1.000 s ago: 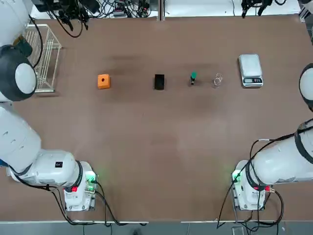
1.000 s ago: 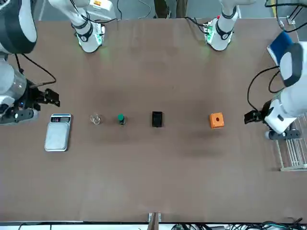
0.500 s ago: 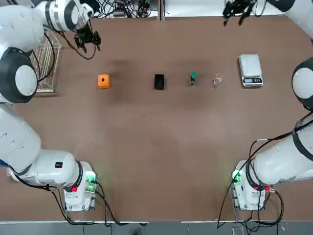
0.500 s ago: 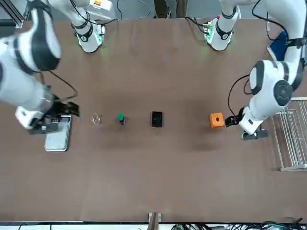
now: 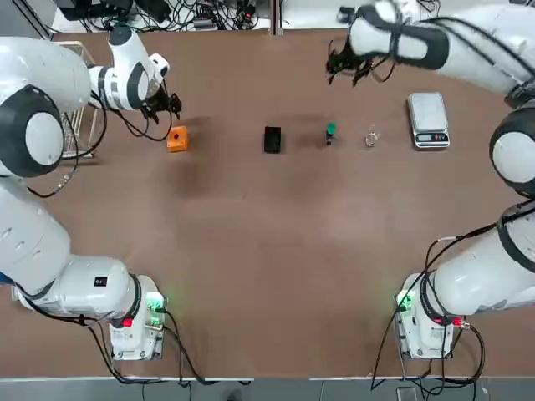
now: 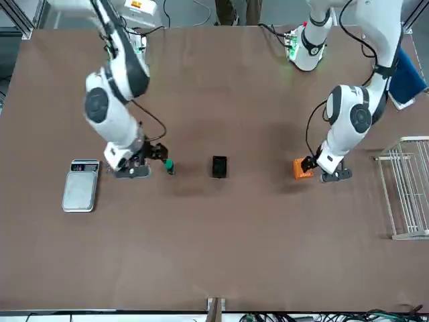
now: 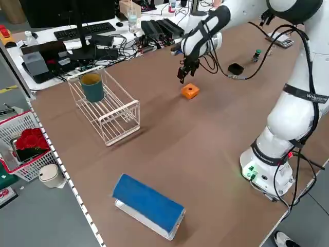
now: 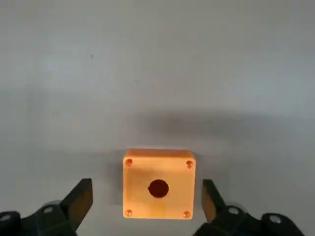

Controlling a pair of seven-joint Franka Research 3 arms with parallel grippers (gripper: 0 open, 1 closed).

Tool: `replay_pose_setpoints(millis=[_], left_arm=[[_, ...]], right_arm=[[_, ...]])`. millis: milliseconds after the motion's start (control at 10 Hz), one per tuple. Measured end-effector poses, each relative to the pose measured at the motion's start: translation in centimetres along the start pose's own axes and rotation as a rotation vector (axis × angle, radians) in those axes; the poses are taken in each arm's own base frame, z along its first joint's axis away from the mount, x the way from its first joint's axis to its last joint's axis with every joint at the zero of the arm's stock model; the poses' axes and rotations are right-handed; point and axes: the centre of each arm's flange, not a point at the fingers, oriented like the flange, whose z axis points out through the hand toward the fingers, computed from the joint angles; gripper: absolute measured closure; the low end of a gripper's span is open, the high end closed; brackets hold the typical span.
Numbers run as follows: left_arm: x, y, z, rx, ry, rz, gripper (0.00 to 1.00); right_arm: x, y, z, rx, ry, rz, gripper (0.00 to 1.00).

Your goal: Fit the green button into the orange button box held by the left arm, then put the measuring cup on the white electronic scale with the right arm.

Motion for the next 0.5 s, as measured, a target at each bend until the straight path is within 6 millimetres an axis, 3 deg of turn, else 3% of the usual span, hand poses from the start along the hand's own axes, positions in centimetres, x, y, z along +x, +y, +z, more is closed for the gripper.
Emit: replay_pose_setpoints(millis=[300,500], left_arm=[[-0.8,1.5,0.8,-0.004,-0.013,0.011,0.01],[-1.0,1.3,1.9,-0.003,-0.025,0.007,0.0]], right_arm=[[-3.8,1.2,6.2,-0.045,-0.029,-0.022,0.0],[-5.3,0.6,7.5,-0.063,-0.036,0.028,0.0]])
